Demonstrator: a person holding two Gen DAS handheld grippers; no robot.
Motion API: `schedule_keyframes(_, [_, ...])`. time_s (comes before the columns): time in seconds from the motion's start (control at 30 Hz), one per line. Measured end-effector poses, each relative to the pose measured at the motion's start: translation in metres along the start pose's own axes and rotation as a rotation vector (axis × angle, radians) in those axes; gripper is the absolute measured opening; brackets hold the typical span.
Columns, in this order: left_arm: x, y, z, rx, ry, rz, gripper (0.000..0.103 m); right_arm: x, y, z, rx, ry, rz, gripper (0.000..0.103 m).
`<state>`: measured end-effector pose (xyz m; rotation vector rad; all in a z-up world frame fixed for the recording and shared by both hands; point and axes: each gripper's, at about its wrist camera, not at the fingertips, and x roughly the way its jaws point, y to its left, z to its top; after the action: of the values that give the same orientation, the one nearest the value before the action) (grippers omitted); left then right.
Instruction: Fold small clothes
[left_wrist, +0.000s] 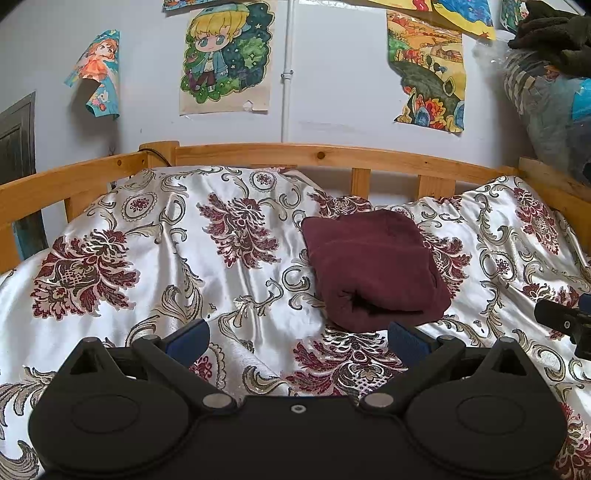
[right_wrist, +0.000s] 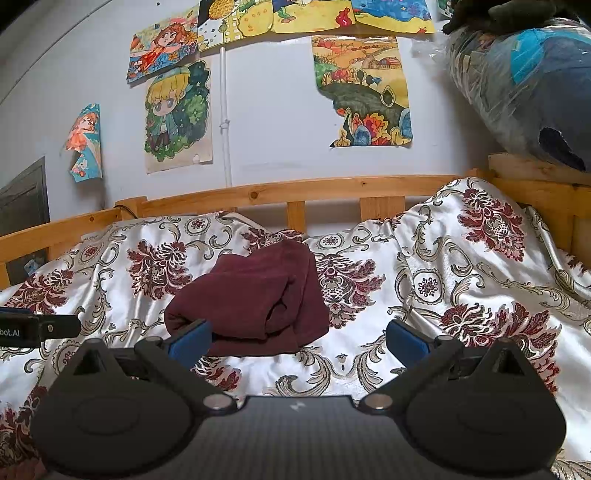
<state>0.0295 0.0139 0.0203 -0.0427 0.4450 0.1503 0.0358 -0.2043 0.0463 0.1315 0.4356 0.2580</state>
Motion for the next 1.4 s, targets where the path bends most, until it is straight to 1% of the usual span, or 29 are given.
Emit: schedule_keyframes(1.4, [-0.0008, 0.0003, -0.0008, -0.009, 0.004, 0.0, 0.102, 0.0002, -0.0001, -0.0003, 0.004, 0.003, -0.001, 0.103])
